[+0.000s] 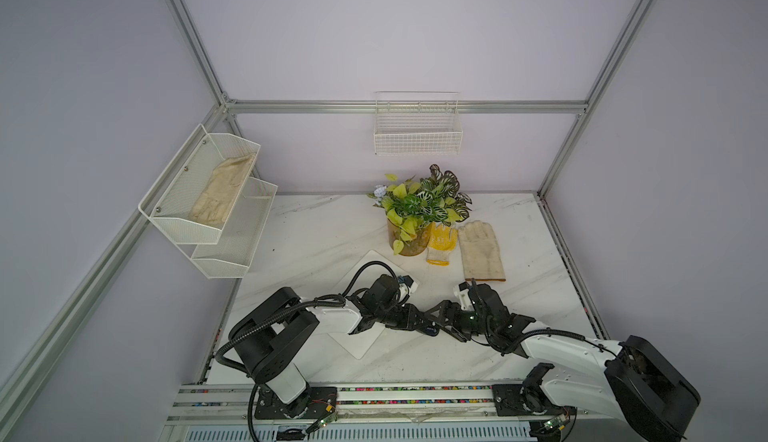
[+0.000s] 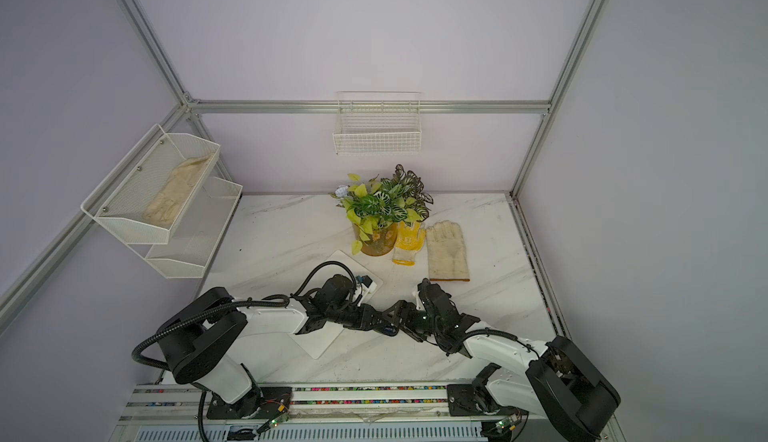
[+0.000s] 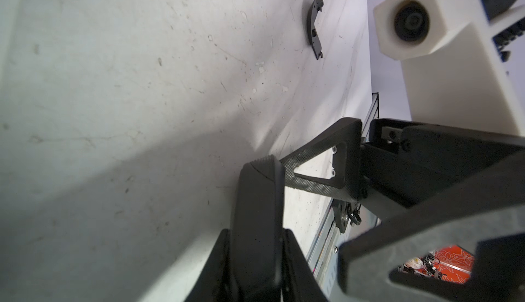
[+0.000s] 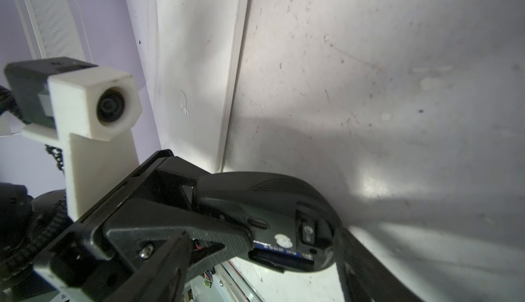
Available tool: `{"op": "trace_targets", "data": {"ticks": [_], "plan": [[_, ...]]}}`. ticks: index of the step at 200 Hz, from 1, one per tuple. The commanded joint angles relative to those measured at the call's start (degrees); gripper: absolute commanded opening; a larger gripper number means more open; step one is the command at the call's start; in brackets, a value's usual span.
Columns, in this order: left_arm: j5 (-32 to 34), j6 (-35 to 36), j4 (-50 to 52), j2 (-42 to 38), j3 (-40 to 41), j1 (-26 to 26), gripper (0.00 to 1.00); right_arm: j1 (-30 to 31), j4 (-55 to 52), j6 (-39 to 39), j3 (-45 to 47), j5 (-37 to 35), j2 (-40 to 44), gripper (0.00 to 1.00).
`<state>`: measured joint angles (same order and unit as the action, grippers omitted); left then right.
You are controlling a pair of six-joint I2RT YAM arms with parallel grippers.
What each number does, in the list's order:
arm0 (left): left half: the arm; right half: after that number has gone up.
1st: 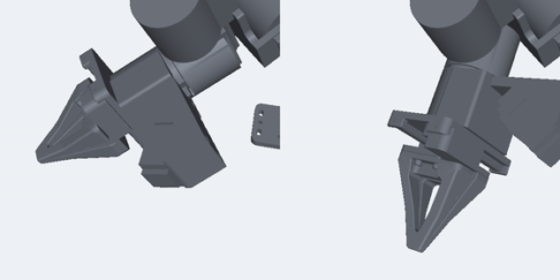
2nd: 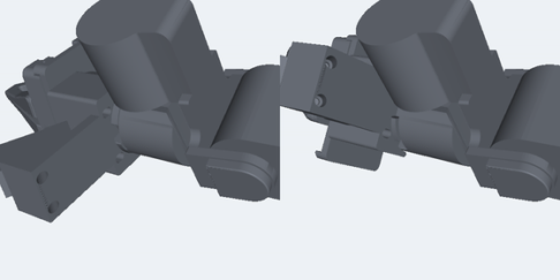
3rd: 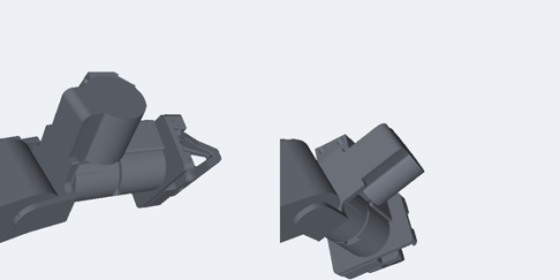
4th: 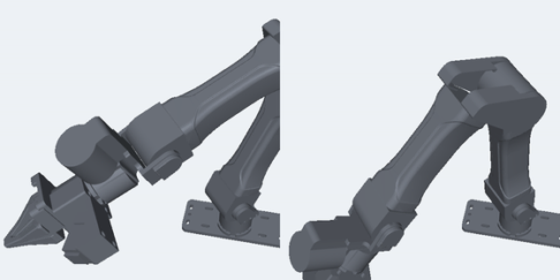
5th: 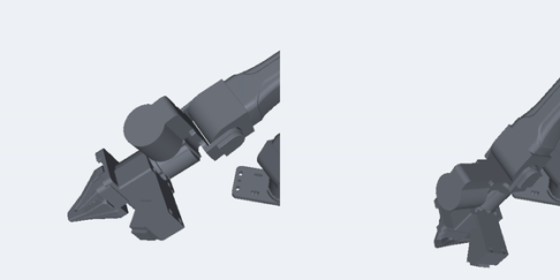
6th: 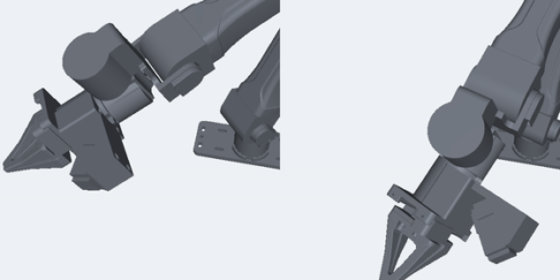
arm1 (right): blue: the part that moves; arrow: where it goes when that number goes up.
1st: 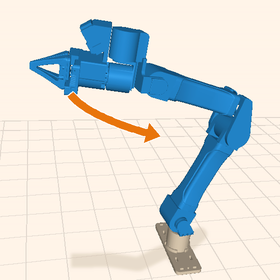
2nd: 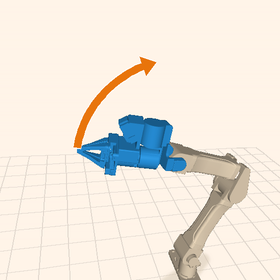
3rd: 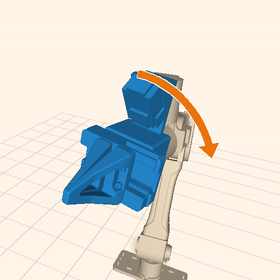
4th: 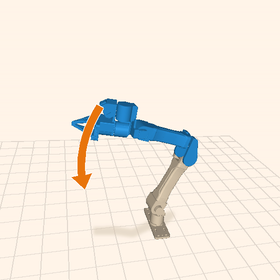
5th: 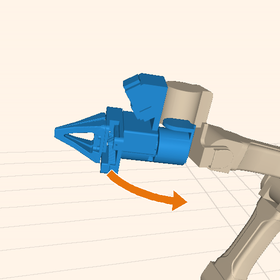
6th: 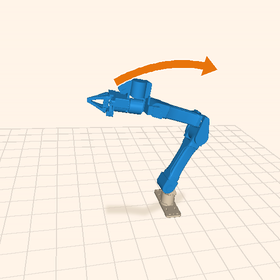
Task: Insert the wireless mouse receiver into the laptop
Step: Take out the USB plug from the mouse.
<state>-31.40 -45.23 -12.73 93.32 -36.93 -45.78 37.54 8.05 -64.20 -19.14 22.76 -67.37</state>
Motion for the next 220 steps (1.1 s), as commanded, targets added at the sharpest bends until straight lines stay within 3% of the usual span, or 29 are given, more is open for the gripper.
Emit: {"op": "trace_targets", "data": {"ticks": [1,119,220], "plan": [[0.90,1.46,0.53,1.26,-2.37,-0.56,0.00,1.21,-0.27,0.24,-1.93,-1.60,1.27,0.81],[0.75,1.29,0.52,2.04,-2.84,-0.95,0.00,2.45,-4.16,2.85,-3.88,-5.54,2.94,0.80],[0.77,1.03,0.61,2.50,-3.24,-1.29,0.00,2.90,0.07,1.80,-0.91,-4.61,0.40,0.80]]}}
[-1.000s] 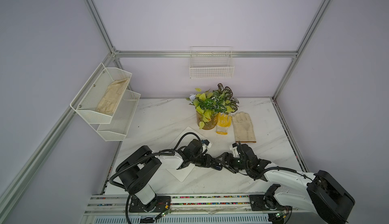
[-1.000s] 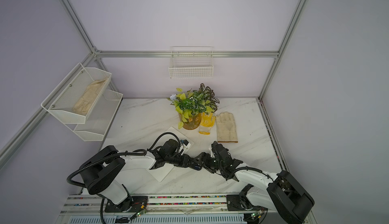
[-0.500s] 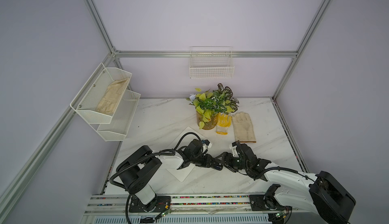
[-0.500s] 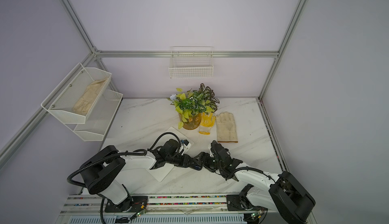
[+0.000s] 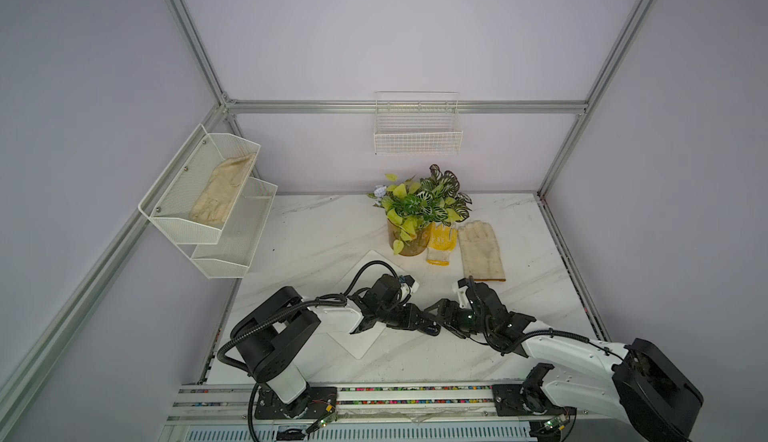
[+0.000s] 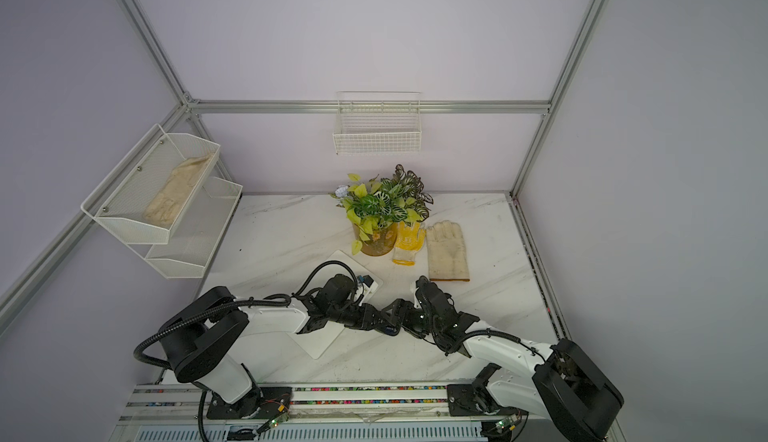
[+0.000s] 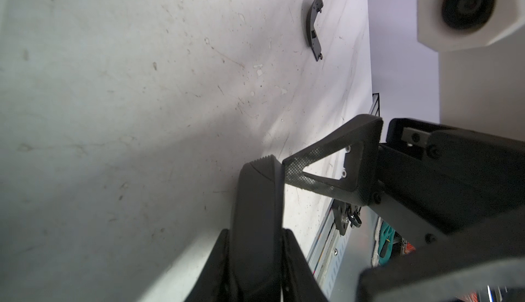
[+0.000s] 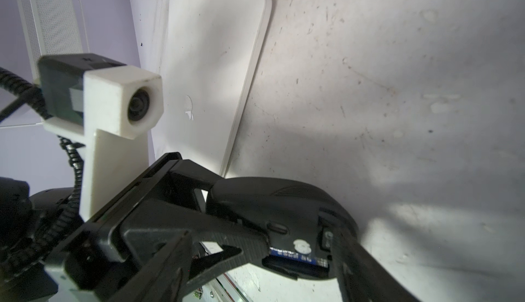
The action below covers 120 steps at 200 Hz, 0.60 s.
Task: Insert the wireless mouse receiver into the laptop
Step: Take out the USB plug from the mouse.
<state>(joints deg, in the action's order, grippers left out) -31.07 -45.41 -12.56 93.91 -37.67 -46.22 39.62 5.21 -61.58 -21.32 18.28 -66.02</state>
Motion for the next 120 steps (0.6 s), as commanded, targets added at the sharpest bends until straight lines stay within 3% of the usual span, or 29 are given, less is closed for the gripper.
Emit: {"op": "trace_targets", "data": {"ticks": [1,74,120], "plan": [[0.46,1.20,0.48,1.95,-2.50,-0.87,0.00,0.82,2.94,-0.82,1.37,-0.16,-0.95,0.80],[0.57,0.63,0.41,2.49,-2.58,-1.06,0.00,0.90,4.11,-1.68,4.58,0.20,1.01,0.81],[0.57,0.67,0.48,2.77,-2.89,-1.51,0.00,0.90,13.09,-2.76,6.04,2.47,-1.44,0.81]]}}
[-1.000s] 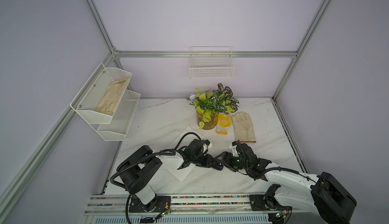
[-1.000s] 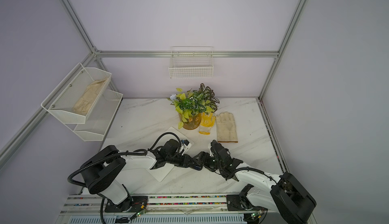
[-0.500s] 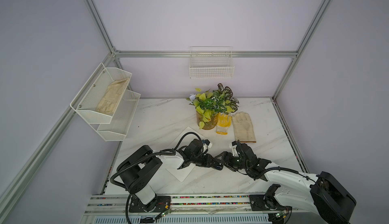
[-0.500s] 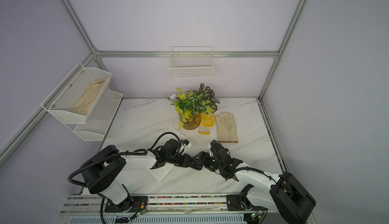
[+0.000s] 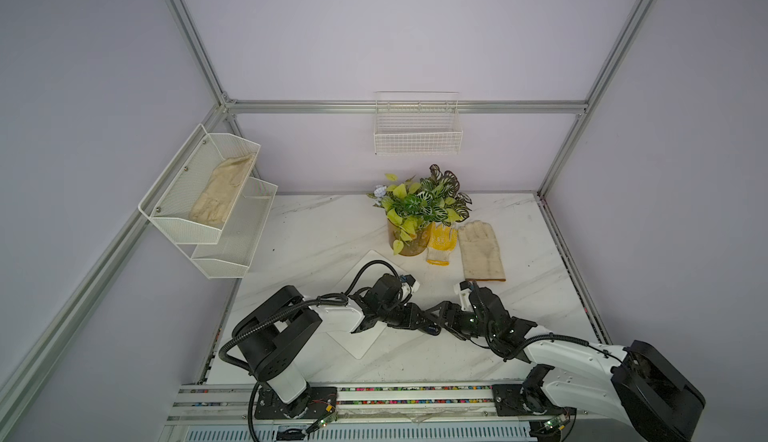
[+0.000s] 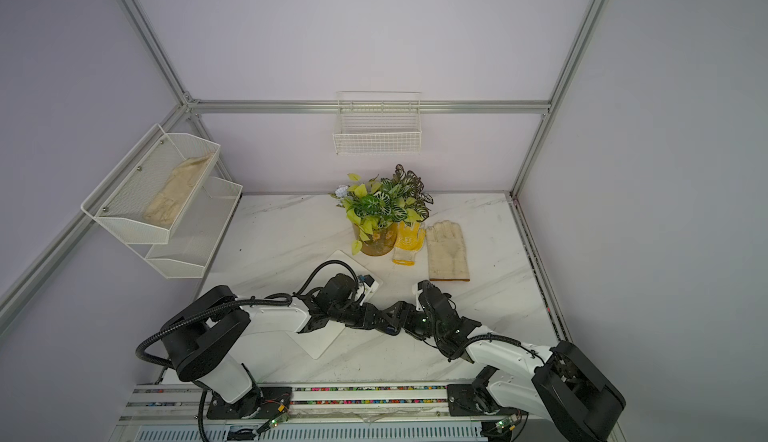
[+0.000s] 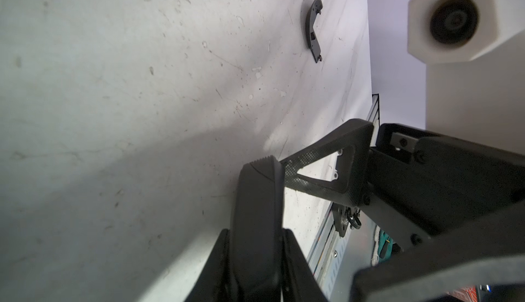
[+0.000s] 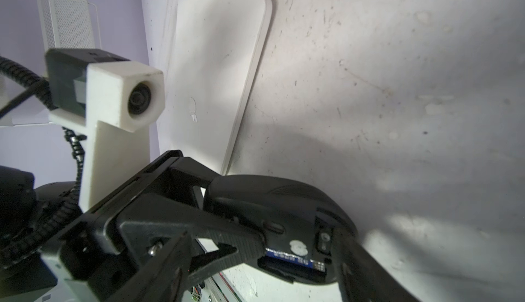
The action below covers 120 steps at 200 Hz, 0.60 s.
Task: Insert the wireless mouse receiver into the laptop
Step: Take out the USB plug from the mouse.
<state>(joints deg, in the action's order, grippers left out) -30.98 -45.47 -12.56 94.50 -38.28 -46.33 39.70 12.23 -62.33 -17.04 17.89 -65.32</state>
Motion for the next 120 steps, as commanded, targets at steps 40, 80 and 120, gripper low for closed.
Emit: {"op": "trace_targets", "data": {"ticks": [40,80,120], "plan": [[0.30,1.17,1.05,2.88,-2.86,-1.40,0.00,0.90,12.94,-2.02,3.66,5.10,-1.18,0.80],[0.43,1.18,1.23,3.45,-3.17,-1.41,0.00,0.90,16.65,-1.05,4.57,7.21,3.99,0.80],[0.88,1.02,1.63,2.95,-3.02,-1.40,0.00,0.90,23.83,-2.05,6.40,8.04,5.16,0.80]]}}
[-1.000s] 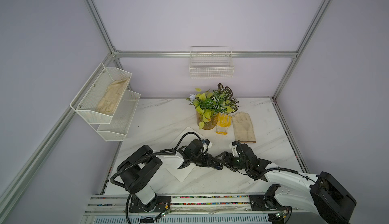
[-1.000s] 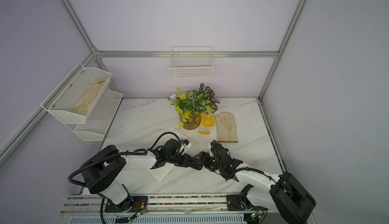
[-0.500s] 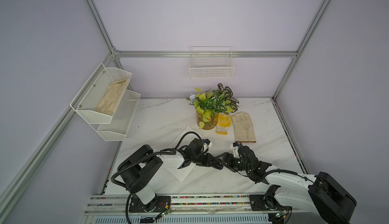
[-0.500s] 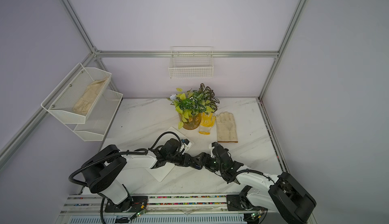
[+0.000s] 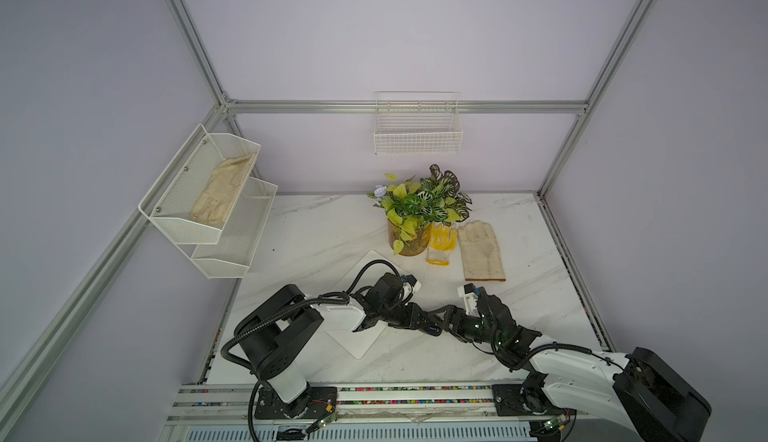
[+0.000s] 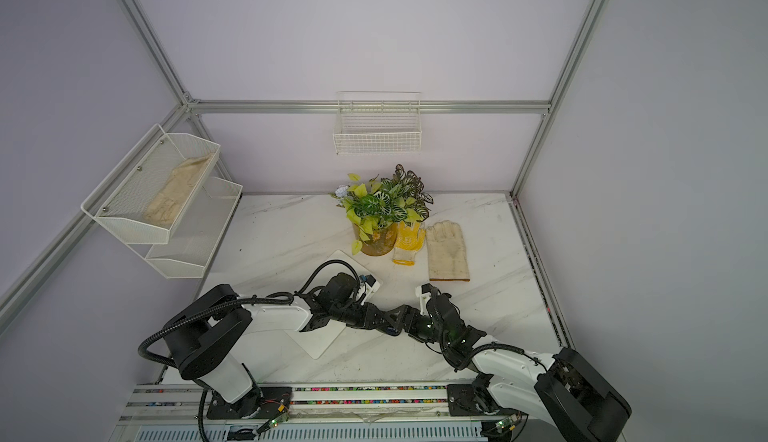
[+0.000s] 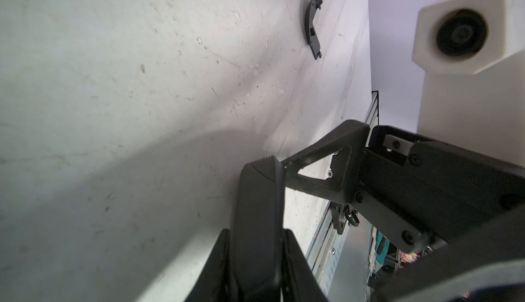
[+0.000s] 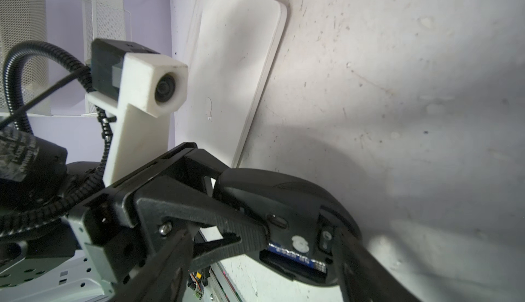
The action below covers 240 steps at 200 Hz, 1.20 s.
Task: Insert the wireless mouse receiver into the laptop
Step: Take out the USB plug from the mouse.
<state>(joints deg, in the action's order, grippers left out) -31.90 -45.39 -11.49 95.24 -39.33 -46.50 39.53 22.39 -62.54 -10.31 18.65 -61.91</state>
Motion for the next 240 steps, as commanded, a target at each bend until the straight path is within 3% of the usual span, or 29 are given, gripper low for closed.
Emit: {"op": "trace_targets", "data": {"ticks": [1,54,107,178,240], "plan": [[1.82,0.97,0.57,2.22,-1.98,-1.22,0.00,1.08,13.83,-1.86,-0.29,7.27,1.73,0.80],[1.58,1.00,0.68,3.09,-2.46,-1.22,0.00,1.03,19.41,-2.32,1.07,6.97,2.46,0.79],[2.09,0.96,0.68,3.26,-2.00,-1.23,0.00,1.08,16.15,-2.31,2.53,4.15,11.15,0.78],[2.46,0.33,0.01,2.77,-1.27,-1.22,0.00,0.99,0.17,0.26,0.18,-0.04,22.79,0.78],[-0.27,0.08,0.07,-1.55,-0.57,-1.51,0.00,0.56,-19.27,2.73,-8.25,-9.29,27.80,0.78]]}}
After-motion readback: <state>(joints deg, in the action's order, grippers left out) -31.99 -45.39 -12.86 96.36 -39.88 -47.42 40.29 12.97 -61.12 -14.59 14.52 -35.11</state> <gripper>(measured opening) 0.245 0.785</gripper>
